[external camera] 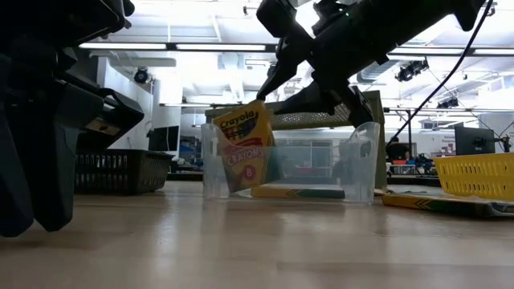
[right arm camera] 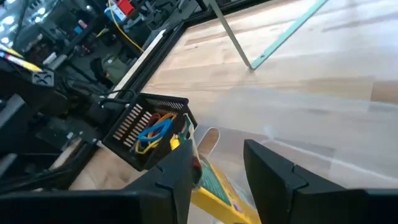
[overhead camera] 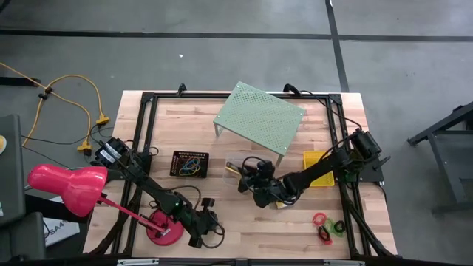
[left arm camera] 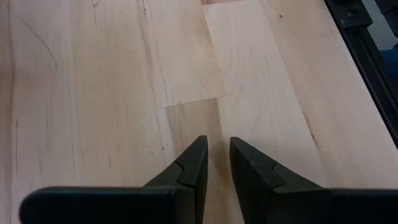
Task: Pick & Place Office Desk Supplies
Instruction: Put the left yellow crayon box into the transparent bin
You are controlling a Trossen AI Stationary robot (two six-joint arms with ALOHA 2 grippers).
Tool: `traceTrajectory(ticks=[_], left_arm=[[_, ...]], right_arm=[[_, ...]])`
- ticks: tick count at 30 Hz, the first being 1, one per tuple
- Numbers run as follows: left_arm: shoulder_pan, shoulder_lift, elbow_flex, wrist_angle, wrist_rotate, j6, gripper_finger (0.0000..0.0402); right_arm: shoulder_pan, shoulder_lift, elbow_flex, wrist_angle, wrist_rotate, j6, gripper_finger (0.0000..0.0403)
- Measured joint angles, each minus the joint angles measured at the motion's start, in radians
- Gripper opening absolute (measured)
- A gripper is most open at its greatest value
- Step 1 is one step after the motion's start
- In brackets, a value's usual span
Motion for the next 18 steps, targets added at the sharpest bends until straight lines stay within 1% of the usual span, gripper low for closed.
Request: traceTrajectory(ticks=[4, 11, 18], left_arm=[[0.0, 0.0, 0.0, 0.0, 0.0, 0.0, 0.0063], [0.0, 0.0, 0.0, 0.0, 0.0, 0.0, 0.0063], [0.0, 0.0, 0.0, 0.0, 0.0, -0.005, 0.0063]], right_arm=[[0.0, 0.0, 0.0, 0.002, 0.01, -0.057, 0.0128], [-0.006, 0.0, 0.0, 0.002, 0.086, -0.168, 0.0126], [-0.027, 0.0, 0.0, 0.003, 0.085, -0.256, 0.0126]])
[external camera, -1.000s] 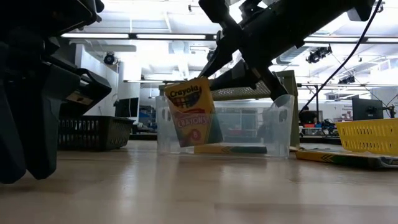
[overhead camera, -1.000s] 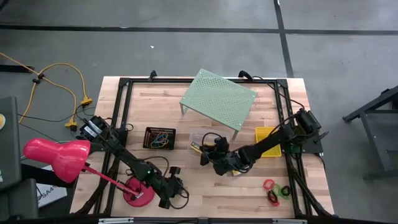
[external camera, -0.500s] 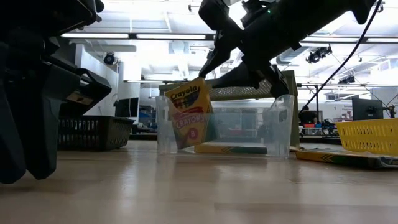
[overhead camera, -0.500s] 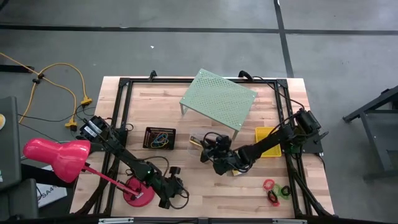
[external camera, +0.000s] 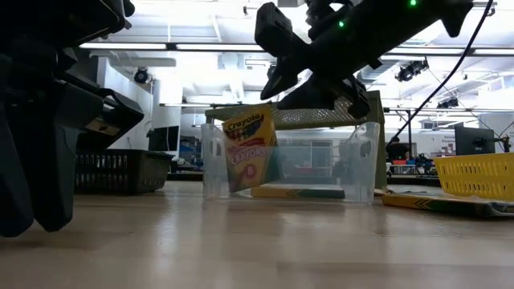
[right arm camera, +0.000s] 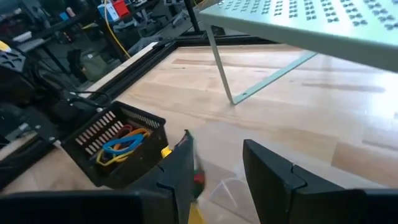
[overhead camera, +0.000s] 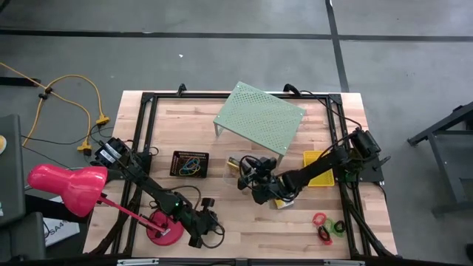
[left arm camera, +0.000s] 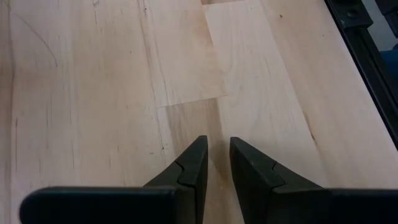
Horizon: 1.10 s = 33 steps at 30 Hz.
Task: Pick & Place Office Desk Supplies
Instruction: Put the left yellow crayon box into the transparent bin, then put the yellow crayon box into the transparent bin
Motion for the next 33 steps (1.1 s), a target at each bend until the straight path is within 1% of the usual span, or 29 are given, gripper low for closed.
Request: traceTrajectory(ticks=[3, 5, 7, 14, 19, 23, 33], left_arm=[[0.0, 0.0, 0.0, 0.0, 0.0, 0.0, 0.0063], [0.0, 0.0, 0.0, 0.0, 0.0, 0.0, 0.0063], [0.0, 0.0, 0.0, 0.0, 0.0, -0.001, 0.0063], [0.0, 0.0, 0.0, 0.0, 0.0, -0.003, 0.0063], [0.0, 0.0, 0.0, 0.0, 0.0, -0.003, 0.0063], [0.0, 0.0, 0.0, 0.0, 0.0, -0.003, 0.0063], [0.0, 0.0, 0.0, -0.007, 0.0, 0.008, 0.0063]], right_arm=[[-0.005, 0.0, 0.0, 0.025, 0.012, -0.044, 0.0126], [-0.005, 0.0, 0.0, 0.073, 0.035, -0.097, 0.0126], [-0.001, 0.0, 0.0, 0.15, 0.058, -0.177, 0.0126], [0.027, 0.0, 0.0, 0.491, 0.054, -0.515, 0.0126], [0.065, 0.0, 0.0, 0.66, 0.054, -0.683, 0.0126], [0.098, 0.0, 0.0, 0.697, 0.054, -0.736, 0.0126], [0.193, 0.0, 0.0, 0.696, 0.054, -0.755, 0.0126]])
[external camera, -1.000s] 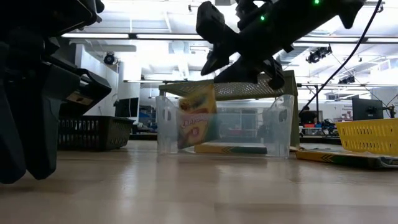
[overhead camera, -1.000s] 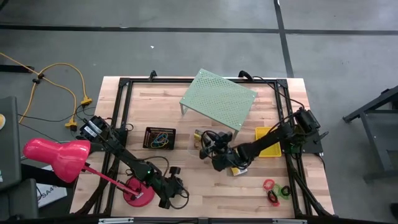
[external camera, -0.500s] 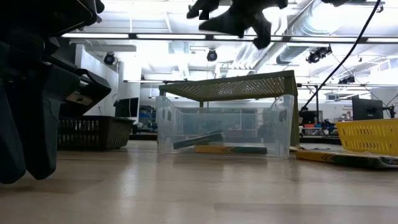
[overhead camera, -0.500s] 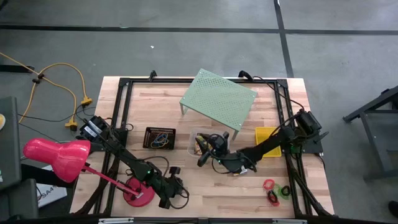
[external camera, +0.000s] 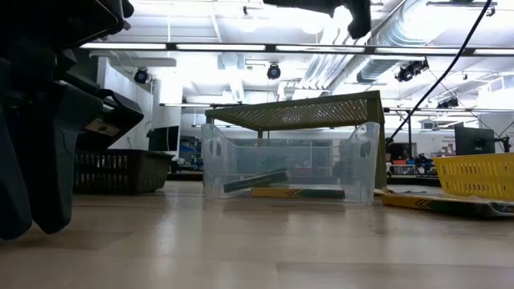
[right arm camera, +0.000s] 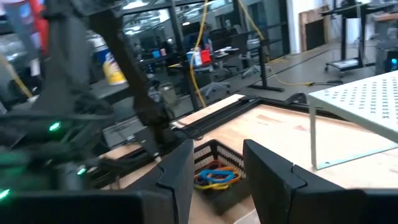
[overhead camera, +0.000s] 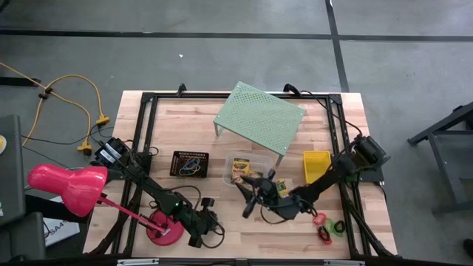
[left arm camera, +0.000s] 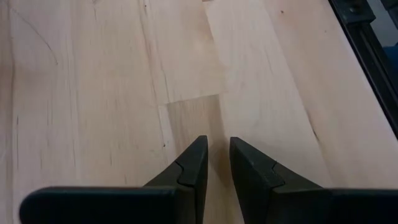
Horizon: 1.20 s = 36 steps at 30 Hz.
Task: Pick & Place Office Desk Supplies
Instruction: Put the yellow crayon box into the transparent bin
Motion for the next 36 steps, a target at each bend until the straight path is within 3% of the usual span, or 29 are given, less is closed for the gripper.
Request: traceTrajectory(ticks=[11, 18, 26, 31, 36], left_arm=[[0.05, 0.0, 0.0, 0.094, -0.002, -0.002, 0.0063], [0.112, 0.0, 0.0, 0.186, -0.003, -0.004, 0.0063], [0.178, 0.0, 0.0, 0.285, 0.002, 0.055, 0.0063], [0.171, 0.0, 0.0, 0.335, 0.012, 0.135, 0.0063], [0.15, 0.0, 0.0, 0.365, 0.012, 0.165, 0.0063]], right_arm=[[0.145, 0.0, 0.0, -0.008, 0.087, -0.115, 0.0126], [0.268, 0.0, 0.0, -0.034, 0.167, -0.104, 0.0126], [0.382, 0.0, 0.0, -0.137, 0.293, 0.1, 0.0126], [0.385, 0.0, 0.0, -0.282, 0.244, 0.276, 0.0126], [0.364, 0.0, 0.0, -0.359, 0.203, 0.334, 0.0126]])
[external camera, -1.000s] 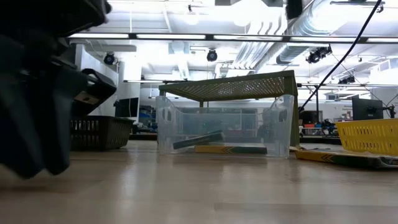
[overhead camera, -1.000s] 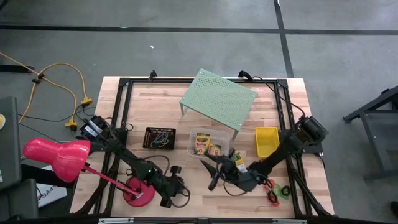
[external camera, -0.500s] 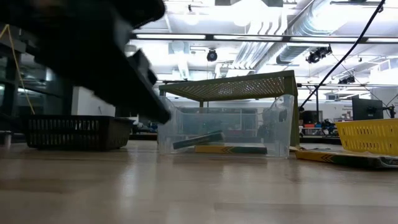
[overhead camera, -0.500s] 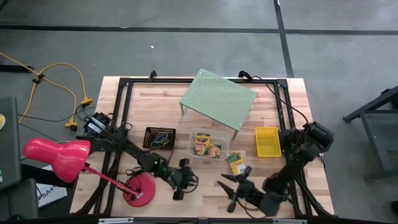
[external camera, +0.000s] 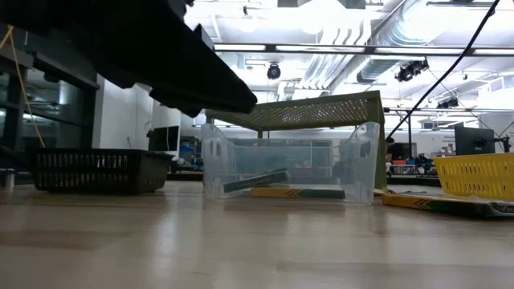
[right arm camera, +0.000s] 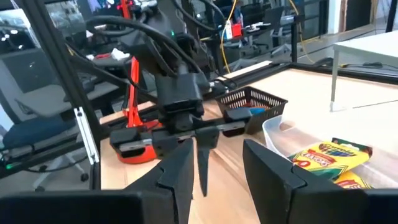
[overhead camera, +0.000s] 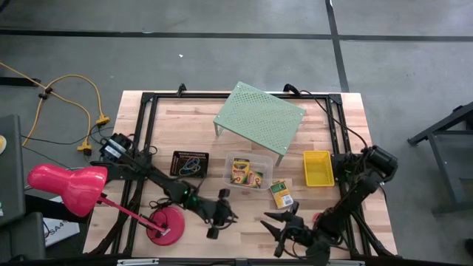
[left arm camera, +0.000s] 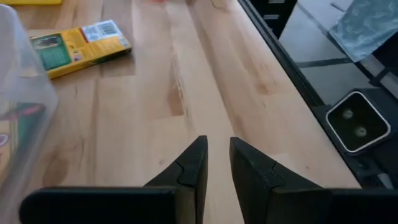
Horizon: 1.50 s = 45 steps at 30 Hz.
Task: Pick & Place Office Desk Supplies
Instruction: Put the yellow crayon box into the transparent bin
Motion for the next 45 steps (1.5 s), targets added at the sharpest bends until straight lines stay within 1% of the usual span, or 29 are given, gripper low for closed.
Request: traceTrajectory(ticks=[3, 7, 11, 14, 15, 17, 22, 25, 27, 29, 32, 35, 39, 45], left_arm=[[-0.012, 0.0, 0.0, 0.006, 0.0, 0.0, 0.0063], [-0.02, 0.0, 0.0, 0.008, 0.0, -0.001, 0.0063], [-0.02, 0.0, 0.0, 0.014, 0.0, -0.001, 0.0063], [-0.019, 0.0, 0.0, 0.014, -0.003, -0.004, 0.0063], [-0.019, 0.0, 0.0, 0.014, -0.003, -0.004, 0.0063], [-0.019, 0.0, 0.0, 0.014, -0.003, -0.004, 0.0063], [-0.019, 0.0, 0.0, 0.017, -0.006, -0.016, 0.0063], [-0.019, 0.0, 0.0, 0.017, -0.006, -0.017, 0.0063], [-0.019, 0.0, 0.0, 0.017, -0.006, -0.017, 0.0063], [-0.019, 0.0, 0.0, 0.017, -0.006, -0.017, 0.0063], [-0.019, 0.0, 0.0, 0.015, -0.006, -0.017, 0.0063], [-0.019, 0.0, 0.0, 0.014, -0.006, -0.018, 0.0063], [-0.019, 0.0, 0.0, 0.014, -0.006, -0.019, 0.0063], [-0.019, 0.001, 0.0, 0.014, -0.006, -0.019, 0.0063]], right_arm=[[-0.015, 0.0, 0.0, -0.02, -0.024, -0.002, 0.0124], [-0.037, 0.0, 0.0, -0.039, -0.105, 0.002, 0.011], [-0.062, -0.004, 0.0, -0.05, -0.253, 0.002, 0.009], [-0.085, -0.028, 0.014, -0.147, -0.373, 0.038, 0.0078], [-0.092, -0.037, 0.028, -0.214, -0.409, 0.063, 0.0076], [-0.105, -0.06, 0.066, -0.404, -0.474, 0.131, 0.0074], [-0.141, -0.074, 0.204, -0.961, -0.667, 0.408, 0.0073], [-0.161, -0.075, 0.223, -1.166, -0.781, 0.571, 0.0073], [-0.168, -0.074, 0.222, -1.272, -0.828, 0.659, 0.0073], [-0.169, -0.074, 0.222, -1.358, -0.84, 0.734, 0.0073], [-0.168, -0.061, 0.222, -1.46, -0.83, 0.825, 0.0073], [-0.168, -0.056, 0.221, -1.519, -0.781, 0.911, 0.0073], [-0.169, -0.037, 0.179, -1.494, -0.733, 0.999, 0.0073], [-0.175, 0.004, 0.099, -1.427, -0.735, 1.167, 0.0073]])
